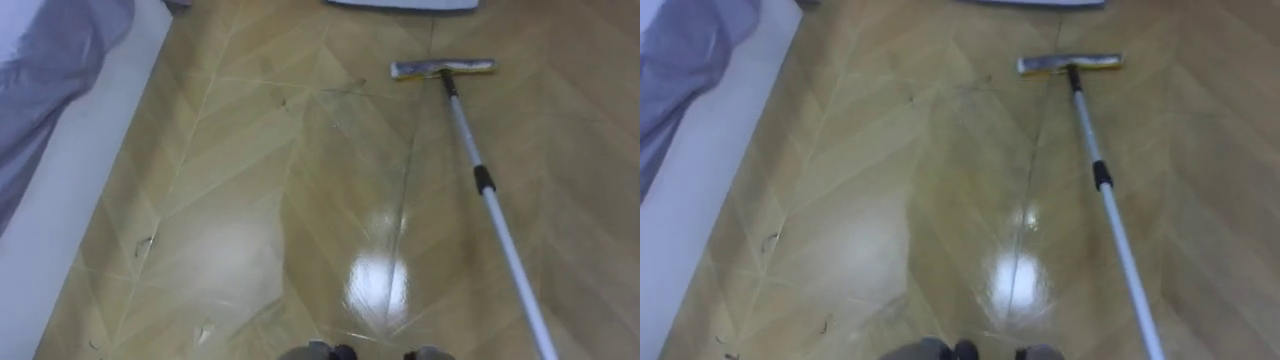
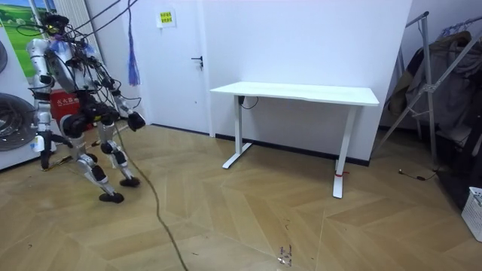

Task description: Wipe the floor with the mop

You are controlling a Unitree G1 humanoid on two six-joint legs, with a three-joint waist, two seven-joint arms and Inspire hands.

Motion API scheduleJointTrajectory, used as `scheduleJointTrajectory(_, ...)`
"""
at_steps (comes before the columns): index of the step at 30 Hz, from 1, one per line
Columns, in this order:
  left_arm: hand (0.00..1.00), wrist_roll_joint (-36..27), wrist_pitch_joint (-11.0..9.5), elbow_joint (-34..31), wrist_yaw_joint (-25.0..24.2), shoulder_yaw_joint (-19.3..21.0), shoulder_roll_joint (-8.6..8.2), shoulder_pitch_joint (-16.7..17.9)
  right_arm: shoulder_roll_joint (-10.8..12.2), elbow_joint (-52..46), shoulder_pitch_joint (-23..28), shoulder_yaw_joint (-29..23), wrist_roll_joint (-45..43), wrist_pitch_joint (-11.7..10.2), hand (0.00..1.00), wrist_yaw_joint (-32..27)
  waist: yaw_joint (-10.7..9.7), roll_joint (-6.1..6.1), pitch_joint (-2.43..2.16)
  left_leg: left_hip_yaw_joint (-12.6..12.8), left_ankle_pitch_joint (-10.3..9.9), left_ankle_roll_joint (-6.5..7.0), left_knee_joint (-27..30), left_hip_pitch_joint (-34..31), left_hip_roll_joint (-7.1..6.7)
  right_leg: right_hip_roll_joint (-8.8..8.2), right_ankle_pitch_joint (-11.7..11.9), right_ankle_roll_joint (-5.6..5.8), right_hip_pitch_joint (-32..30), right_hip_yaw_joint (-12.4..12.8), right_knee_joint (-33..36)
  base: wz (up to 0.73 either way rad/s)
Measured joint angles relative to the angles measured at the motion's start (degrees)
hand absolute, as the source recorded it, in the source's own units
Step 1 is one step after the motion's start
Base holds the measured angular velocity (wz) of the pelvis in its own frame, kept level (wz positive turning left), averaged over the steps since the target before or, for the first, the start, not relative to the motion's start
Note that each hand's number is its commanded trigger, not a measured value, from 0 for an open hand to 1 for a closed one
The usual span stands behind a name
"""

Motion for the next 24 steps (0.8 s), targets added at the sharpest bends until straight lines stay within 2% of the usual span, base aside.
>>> scheduleJointTrajectory(1, 0.0, -0.1, 0.02, -0.11, 0.37, -0.01, -0.04, -0.04, 1.2, -0.03, 1.14, 0.0, 0.19, -0.02, 1.0, -0.21, -0.67, -0.25, 0.11, 0.05, -0.63, -0.43, -0.06, 0.74, -0.58, -0.48, 1.98, -0.91, 0.11, 0.08, -5.39, 0.0)
scheduleJointTrajectory(2, 0.0, -0.12, 0.08, -0.17, 0.58, -0.04, -0.35, -0.01, 1.72, -0.09, 1.59, -0.08, 0.17, -0.03, 1.0, -0.44, -0.79, -0.27, 0.25, 0.02, -1.04, -0.65, 0.01, 1.04, -0.37, -0.52, 2.09, -1.16, 0.32, 0.07, -5.44, -0.14)
scheduleJointTrajectory(4, 0.0, 0.0, 0.12, 0.07, 0.66, 0.24, -1.39, 0.06, 3.26, -0.13, 1.73, -1.36, -0.23, -0.01, 1.0, -0.35, -0.49, 0.26, 0.22, -0.18, -1.49, -1.45, -1.16, 2.97, 0.4, 0.63, 1.69, -2.0, 2.45, -0.14, -7.12, -0.2)
scheduleJointTrajectory(6, 0.0, -0.06, 0.16, 0.1, 0.66, 0.21, -1.48, 0.16, 3.85, -0.27, 0.89, -1.88, -0.75, 0.56, 1.0, -0.26, -0.44, -0.04, 0.32, -0.47, -1.72, -1.88, -1.82, 4.88, 0.67, 0.76, 1.01, -2.45, 4.07, -0.38, -7.27, 0.03)
scheduleJointTrajectory(7, 0.0, -0.05, 0.22, 0.11, 0.72, 0.21, -1.49, 0.17, 3.65, -0.31, -0.55, -1.94, -0.96, 0.98, 1.0, -0.33, -0.3, -0.39, 0.49, -0.51, -1.85, -2.11, -1.93, 5.46, 0.9, 0.95, 0.8, -2.71, 4.59, -0.58, -7.3, 0.1)
scheduleJointTrajectory(9, 0.0, -0.05, 0.28, 0.3, 0.79, 0.2, -1.44, -0.1, 2.67, -0.45, -3.79, -1.95, -1.47, 1.73, 1.0, -0.33, -0.29, -1.13, 0.52, -0.97, -1.79, -2.32, -1.87, 5.64, 0.87, 0.85, 0.58, -2.98, 4.82, -1.21, -7.12, 0.07)
scheduleJointTrajectory(10, 0.0, -0.05, 0.28, 0.27, 1.02, 0.22, -1.3, -0.28, 1.88, -0.52, -6.21, -2.06, -1.52, 1.9, 1.0, -0.42, 0.01, -1.9, 0.98, -0.93, -1.71, -2.47, -1.64, 6.21, 1.06, 1.08, 0.49, -3.15, 5.46, -1.19, -7.16, 0.0)
scheduleJointTrajectory(11, 0.0, 0.07, 0.37, 0.25, 1.02, 0.28, -1.15, -0.26, 1.48, -0.76, -7.43, -2.07, -1.85, 1.99, 1.0, -0.27, 0.35, -2.19, 1.14, -0.91, -1.7, -2.48, -1.09, 6.43, 1.23, 1.16, 0.42, -3.29, 5.9, -1.06, -7.24, 0.0)
scheduleJointTrajectory(12, 0.0, 0.03, 0.65, 0.21, 1.03, 0.48, -0.75, -0.31, 0.56, -0.93, -10.09, -1.94, -2.34, 2.18, 1.0, 0.19, 1.17, -2.97, 1.1, -0.56, -1.69, -2.5, -0.37, 6.51, 1.81, 1.59, 0.29, -3.54, 6.51, -1.13, -7.46, 0.0)
scheduleJointTrajectory(13, 0.0, 0.13, 0.67, 0.29, 1.02, 0.48, -0.14, -0.63, -0.14, -0.86, -12.99, -1.71, -2.67, 2.15, 1.0, 0.45, 1.32, -3.95, 1.35, -0.51, -1.47, -2.86, 0.01, 7.05, 2.09, 1.75, 0.34, -3.73, 7.41, -1.3, -7.63, 0.0)
scheduleJointTrajectory(14, 0.0, 0.37, 0.66, 0.29, 1.03, 0.38, 0.19, -0.79, -0.34, -0.7, -14.29, -1.54, -2.66, 1.78, 1.0, 0.57, 1.46, -4.3, 1.5, -0.53, -1.4, -2.98, -0.29, 7.61, 2.19, 1.83, 0.4, -3.81, 8.02, -1.44, -7.93, 0.16)
scheduleJointTrajectory(15, 0.0, 0.43, 0.58, 0.26, 1.04, -0.03, 0.85, -0.81, -0.47, -0.62, -16.36, -1.47, -2.65, 1.13, 1.0, 1.09, 1.71, -4.83, 1.27, -0.4, -1.38, -3.02, -1.31, 8.7, 2.72, 2.49, 0.69, -3.71, 9.21, -1.61, -9.09, 0.25)
scheduleJointTrajectory(16, 0.0, 0.5, 0.61, 0.27, 1.08, -0.02, 1.3, -0.74, -0.43, -0.62, -17.8, -1.53, -2.42, 0.68, 1.0, 2.12, 2.01, -5.52, 1.09, -0.27, -0.98, -3.71, -2.92, 9.95, 2.97, 2.74, 1.39, -3.86, 10.41, -2.23, -10.8, 0.26)
scheduleJointTrajectory(17, 0.0, 0.53, 0.66, 0.16, 1.16, -0.02, 1.37, -0.71, -0.44, -0.62, -18.39, -1.55, -2.18, 0.39, 1.0, 2.54, 2.12, -5.67, 1.09, -0.42, -0.84, -3.9, -3.93, 10.71, 2.97, 2.8, 1.86, -3.96, 11.1, -2.72, -11.77, 0.25)
scheduleJointTrajectory(20, 0.0, 0.5, 1.54, 0.23, 1.31, 0.12, 1.39, -0.04, -0.19, -1.01, -17.29, -1.92, 0.54, -0.17, 1.0, 4.13, 2.64, -6.1, 0.85, -0.78, 0.63, -4.15, -9.03, 15.57, 3.76, 3.15, 3.36, -3.98, 16.51, -4.34, -17.24, 0.17)
scheduleJointTrajectory(22, 0.0, 0.53, 2.17, -0.17, 1.58, 0.57, 1.42, 0.79, 0.23, -1.24, -13.07, -1.96, 1.99, -1.15, 1.0, 5.22, 2.43, -5.82, 0.51, -1.94, 1.79, -4.35, -13.53, 19.53, 4.19, 3.73, 5.07, -3.99, 21.56, -5.87, -22.52, 0.14)
scheduleJointTrajectory(24, 0.0, 1.9, 2.53, -0.21, 1.67, 1.02, 1.3, 1.48, 0.4, -1.02, -8.52, -2.51, 1.15, -2.31, 1.0, 5.16, 2.12, -5.58, 0.28, -2.21, 3.09, -4.36, -17.69, 23.15, 4.15, 4.02, 6.02, -3.71, 25.43, -6.32, -26.55, 0.18)
